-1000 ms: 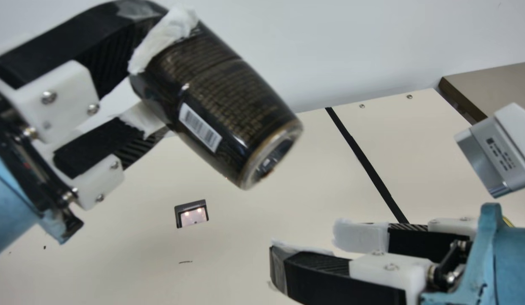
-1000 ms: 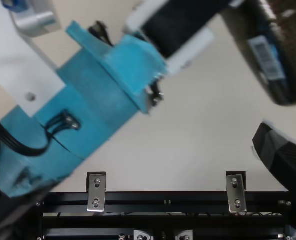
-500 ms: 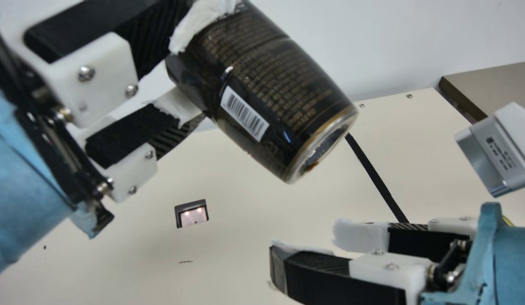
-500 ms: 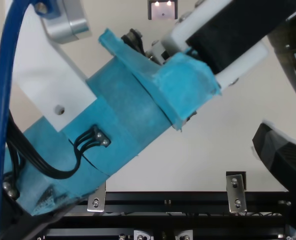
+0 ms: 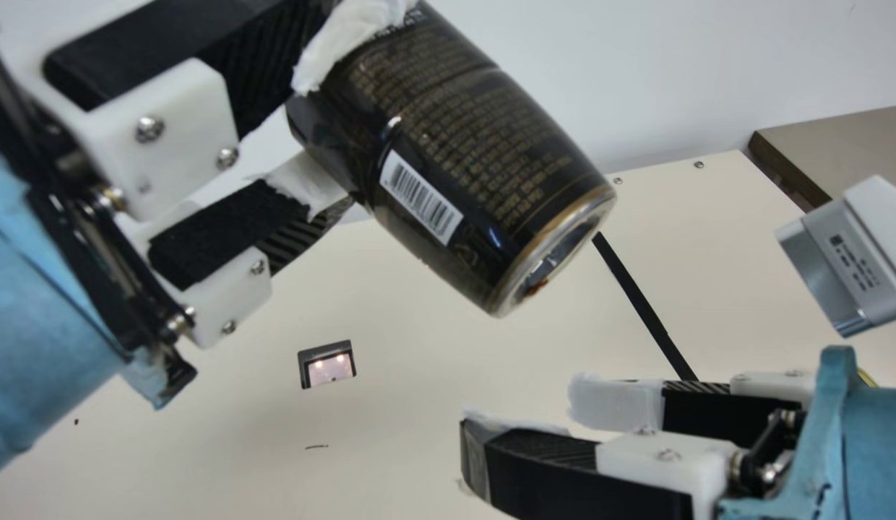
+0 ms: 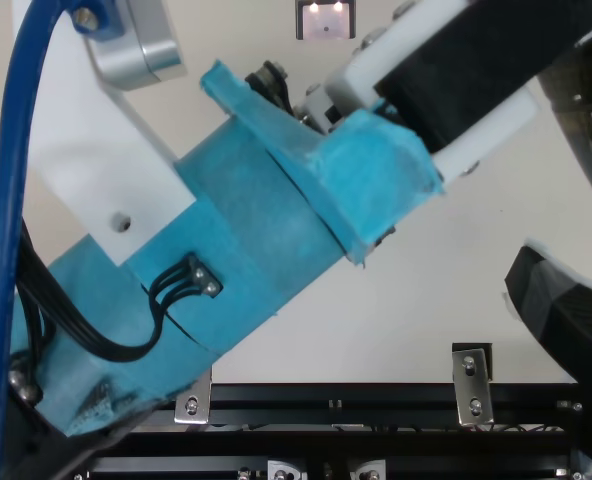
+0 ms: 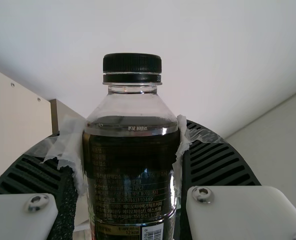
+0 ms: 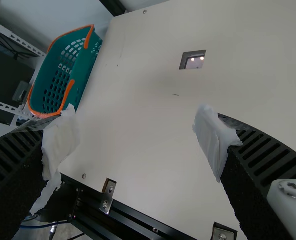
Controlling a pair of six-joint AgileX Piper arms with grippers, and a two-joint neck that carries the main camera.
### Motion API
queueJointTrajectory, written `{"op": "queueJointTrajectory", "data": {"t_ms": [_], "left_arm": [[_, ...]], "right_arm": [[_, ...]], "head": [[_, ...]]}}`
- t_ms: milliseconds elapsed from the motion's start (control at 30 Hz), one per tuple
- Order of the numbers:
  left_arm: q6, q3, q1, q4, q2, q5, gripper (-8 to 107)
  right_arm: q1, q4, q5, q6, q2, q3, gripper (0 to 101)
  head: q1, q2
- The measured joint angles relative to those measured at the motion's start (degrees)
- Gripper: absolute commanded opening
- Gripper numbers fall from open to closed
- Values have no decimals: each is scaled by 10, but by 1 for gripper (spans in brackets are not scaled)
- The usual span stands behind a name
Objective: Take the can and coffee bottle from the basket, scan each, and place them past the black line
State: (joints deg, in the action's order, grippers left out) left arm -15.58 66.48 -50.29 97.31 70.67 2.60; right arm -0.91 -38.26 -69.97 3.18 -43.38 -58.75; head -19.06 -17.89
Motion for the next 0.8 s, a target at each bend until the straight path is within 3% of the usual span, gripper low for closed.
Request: {"op": "queueJointTrajectory", "data": {"t_ms": [800], "left_arm": [[29, -1, -8, -14, 0, 2, 10]], "right_arm": [[0, 0, 0, 0, 0, 0, 101]], "head": [[0, 0]]}}
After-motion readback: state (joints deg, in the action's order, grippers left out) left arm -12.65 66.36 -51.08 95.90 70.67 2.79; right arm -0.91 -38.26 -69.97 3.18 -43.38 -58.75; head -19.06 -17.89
